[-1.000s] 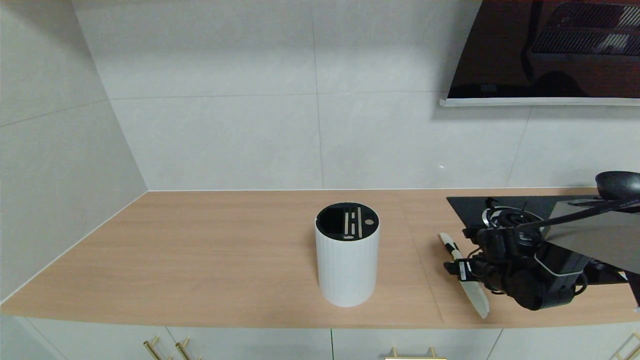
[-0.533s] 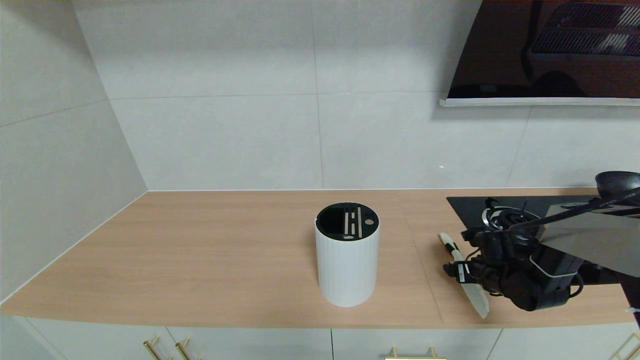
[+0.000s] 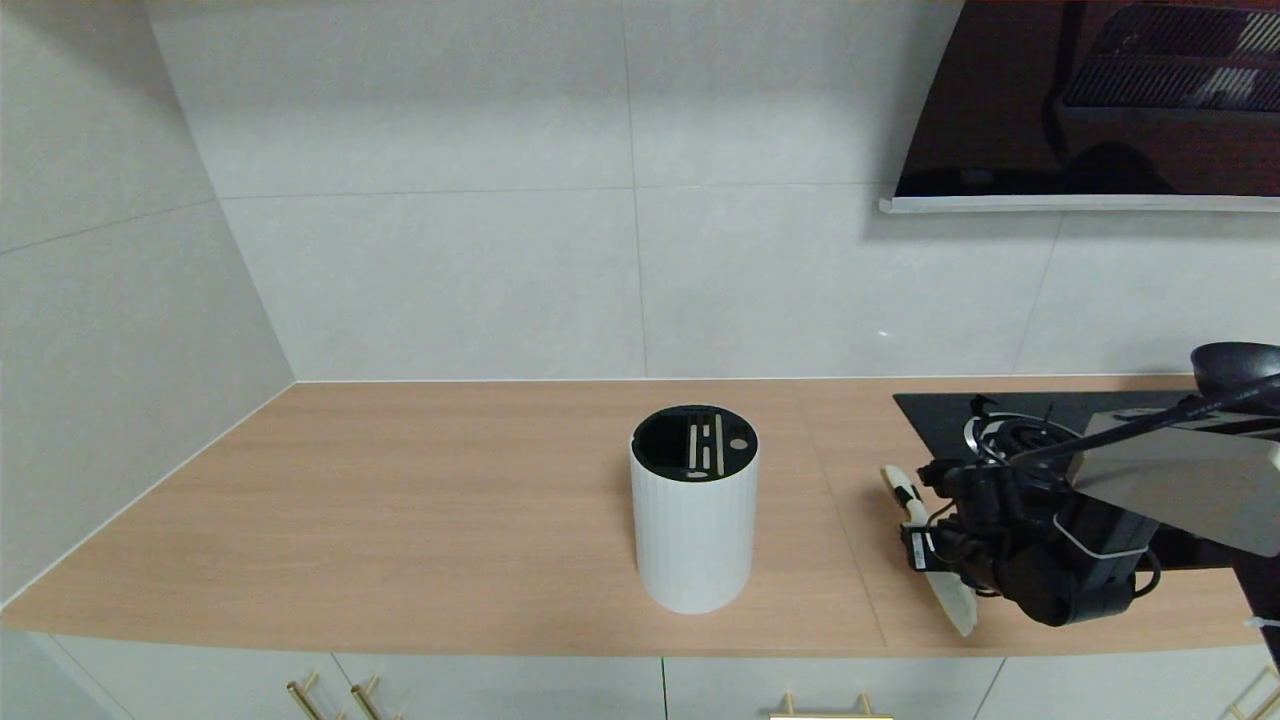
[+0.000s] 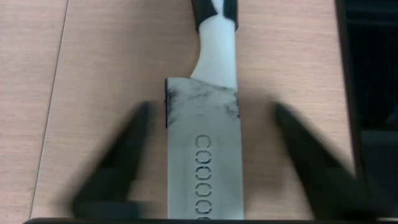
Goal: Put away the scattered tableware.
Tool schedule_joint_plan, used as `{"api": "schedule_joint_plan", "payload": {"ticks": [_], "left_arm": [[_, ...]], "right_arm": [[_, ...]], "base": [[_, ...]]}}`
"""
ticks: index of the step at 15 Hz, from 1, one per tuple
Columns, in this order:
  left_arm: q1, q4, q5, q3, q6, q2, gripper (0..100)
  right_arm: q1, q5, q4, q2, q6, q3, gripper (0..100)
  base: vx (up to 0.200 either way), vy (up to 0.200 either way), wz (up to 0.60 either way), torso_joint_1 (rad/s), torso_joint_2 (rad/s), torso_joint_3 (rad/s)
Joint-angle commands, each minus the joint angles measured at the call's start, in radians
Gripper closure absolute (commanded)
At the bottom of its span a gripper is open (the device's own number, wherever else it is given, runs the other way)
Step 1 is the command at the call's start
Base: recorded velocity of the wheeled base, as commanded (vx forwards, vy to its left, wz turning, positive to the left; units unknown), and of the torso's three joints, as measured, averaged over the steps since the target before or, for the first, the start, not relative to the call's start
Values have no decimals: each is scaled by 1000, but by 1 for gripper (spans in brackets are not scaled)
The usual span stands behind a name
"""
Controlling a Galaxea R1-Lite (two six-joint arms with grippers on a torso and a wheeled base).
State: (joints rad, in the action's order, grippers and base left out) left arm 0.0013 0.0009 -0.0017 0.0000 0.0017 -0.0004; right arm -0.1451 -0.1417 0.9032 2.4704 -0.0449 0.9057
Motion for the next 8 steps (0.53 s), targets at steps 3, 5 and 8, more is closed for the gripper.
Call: {"api": "schedule_joint_plan", "payload": {"ticks": [3,5,8], "left_arm": [[0,1,0,0,0,0,0],[0,-1,0,0,0,0,0],[0,1,0,0,0,0,0]], "right_arm": [[-11,1,0,4,0,-1,100],[-11,1,0,1,-1,1,100],[-10,-1,2,-34,-23,-8,100]], "base": [[0,0,0,0,0,0],[0,0,0,0,0,0],[0,0,0,0,0,0]]}}
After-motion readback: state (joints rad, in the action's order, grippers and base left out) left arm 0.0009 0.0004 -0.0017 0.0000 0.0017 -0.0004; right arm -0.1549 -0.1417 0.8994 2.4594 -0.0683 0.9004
